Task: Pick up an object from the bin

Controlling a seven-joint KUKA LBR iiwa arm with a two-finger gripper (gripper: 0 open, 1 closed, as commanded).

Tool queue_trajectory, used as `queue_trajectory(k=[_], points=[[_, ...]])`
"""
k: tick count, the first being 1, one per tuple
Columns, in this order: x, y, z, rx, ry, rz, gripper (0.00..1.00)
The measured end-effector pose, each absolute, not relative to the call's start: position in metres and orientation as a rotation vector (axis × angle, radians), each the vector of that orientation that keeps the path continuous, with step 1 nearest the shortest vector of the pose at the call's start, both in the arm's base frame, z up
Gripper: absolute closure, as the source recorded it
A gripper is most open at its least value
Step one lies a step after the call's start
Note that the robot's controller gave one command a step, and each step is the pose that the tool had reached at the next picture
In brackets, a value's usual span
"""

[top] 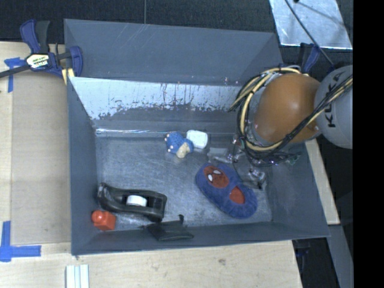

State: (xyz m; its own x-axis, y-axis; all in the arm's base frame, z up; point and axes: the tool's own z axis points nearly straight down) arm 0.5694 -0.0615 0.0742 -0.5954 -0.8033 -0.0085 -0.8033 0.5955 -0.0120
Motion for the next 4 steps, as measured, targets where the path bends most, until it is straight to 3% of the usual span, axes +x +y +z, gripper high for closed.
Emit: queue_trajectory(k=[1,2,3,4], points=[[0.56,-0.025,0.074,-1.365,2.824,-0.009,0.0],[0.542,0.014,0.076,-1.072,2.943,-0.005,0.0],[0.525,0.043,0.075,-1.175,2.894,-0.01,0.0],[0.526,0.041,0.078,-1.172,2.898,-0.014,1.0]])
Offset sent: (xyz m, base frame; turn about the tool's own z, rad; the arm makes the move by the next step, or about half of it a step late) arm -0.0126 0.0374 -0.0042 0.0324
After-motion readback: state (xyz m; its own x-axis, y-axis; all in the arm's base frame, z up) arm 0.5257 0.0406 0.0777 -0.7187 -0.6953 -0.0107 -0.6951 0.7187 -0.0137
